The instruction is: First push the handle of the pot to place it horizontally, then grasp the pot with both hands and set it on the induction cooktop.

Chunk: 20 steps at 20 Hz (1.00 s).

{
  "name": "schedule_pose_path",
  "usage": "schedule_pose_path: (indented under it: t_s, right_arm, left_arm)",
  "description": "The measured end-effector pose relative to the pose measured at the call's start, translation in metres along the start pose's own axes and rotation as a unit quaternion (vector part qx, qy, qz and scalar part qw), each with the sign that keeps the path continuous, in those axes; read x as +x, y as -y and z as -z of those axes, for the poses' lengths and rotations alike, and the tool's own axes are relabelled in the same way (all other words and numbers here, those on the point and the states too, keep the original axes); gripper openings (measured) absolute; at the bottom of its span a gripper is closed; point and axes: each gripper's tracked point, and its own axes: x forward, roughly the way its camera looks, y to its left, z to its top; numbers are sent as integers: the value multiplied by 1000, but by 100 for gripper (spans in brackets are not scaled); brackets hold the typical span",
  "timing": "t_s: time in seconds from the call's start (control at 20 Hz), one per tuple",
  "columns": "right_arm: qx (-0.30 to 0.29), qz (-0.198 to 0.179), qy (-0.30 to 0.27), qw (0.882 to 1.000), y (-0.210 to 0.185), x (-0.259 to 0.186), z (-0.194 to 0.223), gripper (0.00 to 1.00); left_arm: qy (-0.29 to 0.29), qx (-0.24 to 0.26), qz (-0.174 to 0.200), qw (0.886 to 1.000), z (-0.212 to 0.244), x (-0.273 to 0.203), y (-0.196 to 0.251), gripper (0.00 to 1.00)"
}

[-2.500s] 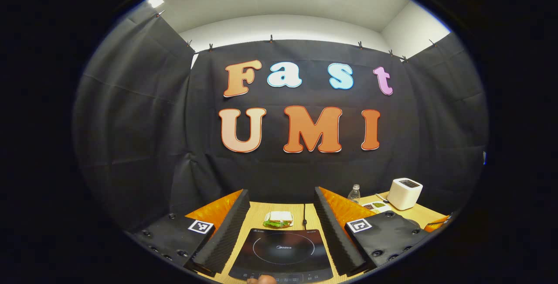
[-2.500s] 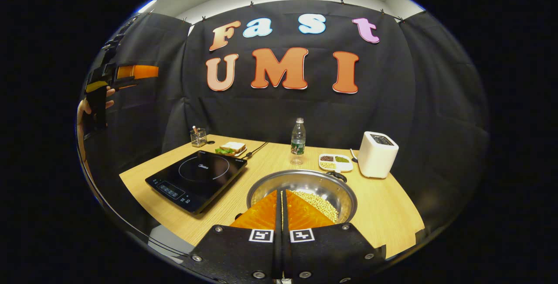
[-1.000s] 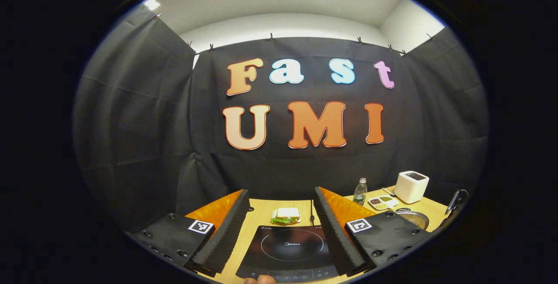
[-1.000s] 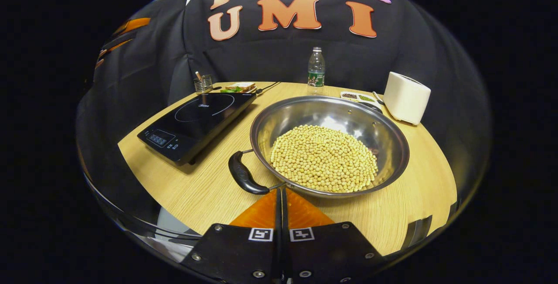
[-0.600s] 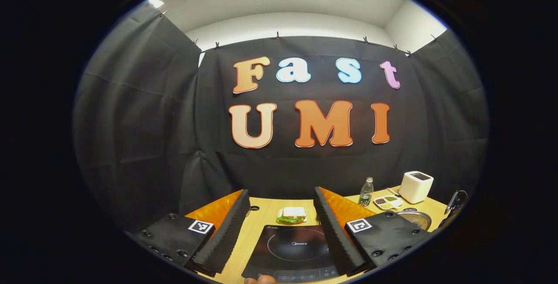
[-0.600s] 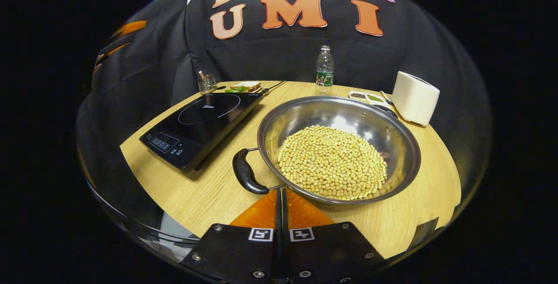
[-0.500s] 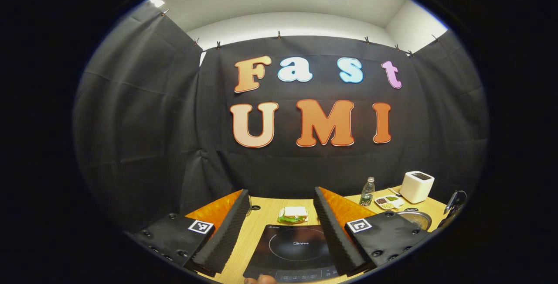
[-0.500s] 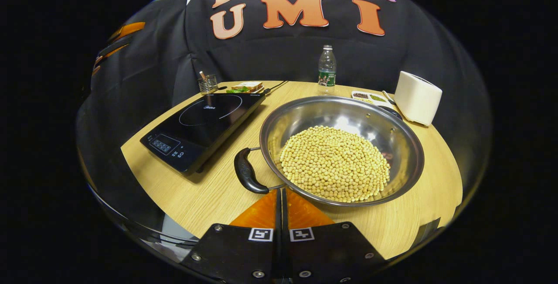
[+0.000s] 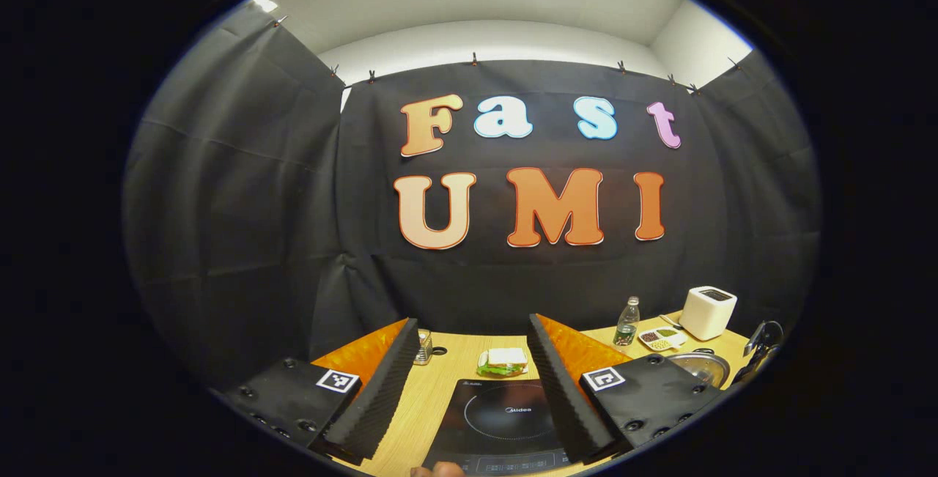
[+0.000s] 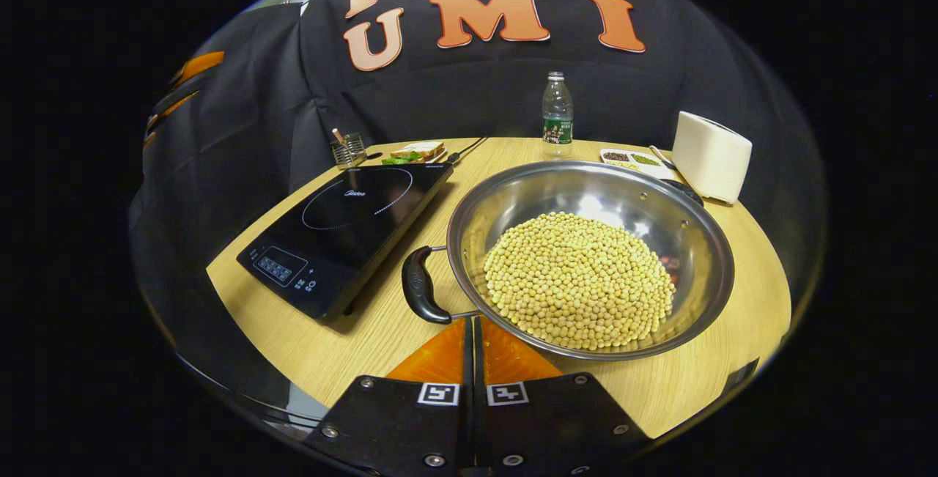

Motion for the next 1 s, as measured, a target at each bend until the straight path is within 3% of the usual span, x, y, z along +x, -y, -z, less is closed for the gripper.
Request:
schedule_pose_path:
  t_s: [1.0]
  right_arm:
    - [71,3,22,997,-42,43,-28,0]
  left_arm:
    - [-19,-24,-6,1000,23,15,-30,95]
